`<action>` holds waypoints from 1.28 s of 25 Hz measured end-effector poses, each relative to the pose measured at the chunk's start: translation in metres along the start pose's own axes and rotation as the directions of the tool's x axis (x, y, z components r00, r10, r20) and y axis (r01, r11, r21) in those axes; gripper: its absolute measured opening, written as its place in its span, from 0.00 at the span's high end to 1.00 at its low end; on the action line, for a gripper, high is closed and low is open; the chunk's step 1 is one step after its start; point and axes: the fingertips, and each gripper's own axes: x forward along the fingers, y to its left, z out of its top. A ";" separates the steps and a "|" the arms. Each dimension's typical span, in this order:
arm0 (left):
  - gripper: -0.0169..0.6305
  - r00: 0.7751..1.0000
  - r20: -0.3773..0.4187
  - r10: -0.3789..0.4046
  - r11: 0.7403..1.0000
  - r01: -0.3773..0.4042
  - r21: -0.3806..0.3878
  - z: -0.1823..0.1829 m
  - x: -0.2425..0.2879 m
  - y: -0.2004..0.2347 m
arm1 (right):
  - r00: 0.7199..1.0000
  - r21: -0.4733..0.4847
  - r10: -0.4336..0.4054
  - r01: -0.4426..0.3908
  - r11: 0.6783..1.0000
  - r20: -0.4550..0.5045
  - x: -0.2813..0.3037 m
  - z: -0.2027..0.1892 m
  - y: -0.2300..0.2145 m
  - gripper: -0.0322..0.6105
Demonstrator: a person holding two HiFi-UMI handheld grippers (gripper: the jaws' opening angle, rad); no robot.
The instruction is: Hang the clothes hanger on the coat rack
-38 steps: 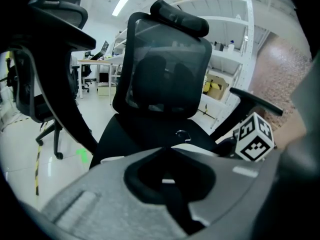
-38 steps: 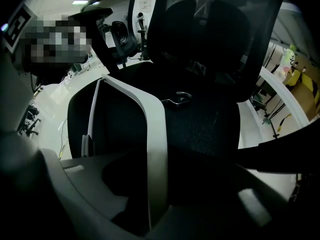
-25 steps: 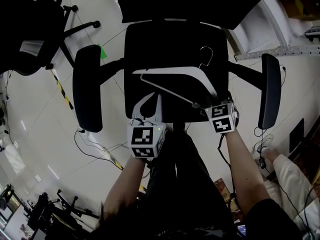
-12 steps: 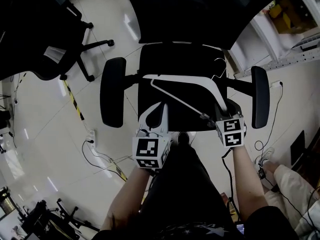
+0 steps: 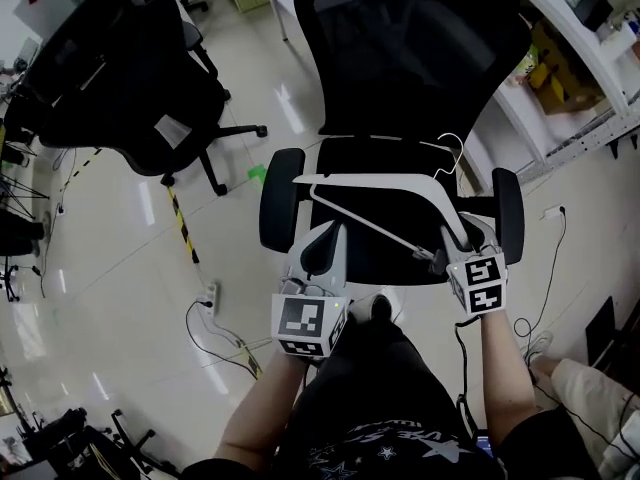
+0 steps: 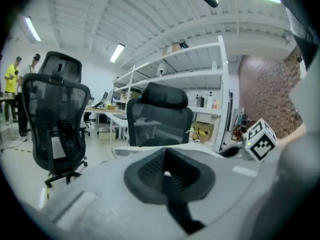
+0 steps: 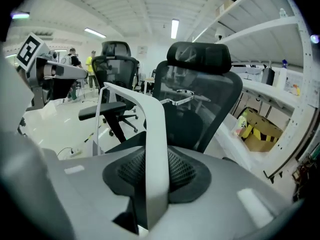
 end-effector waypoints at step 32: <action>0.97 0.913 0.345 0.217 0.966 -0.251 0.057 0.155 -0.134 -0.019 | 0.918 -0.209 0.170 -0.098 0.973 0.359 -0.102 0.164 0.034 0.76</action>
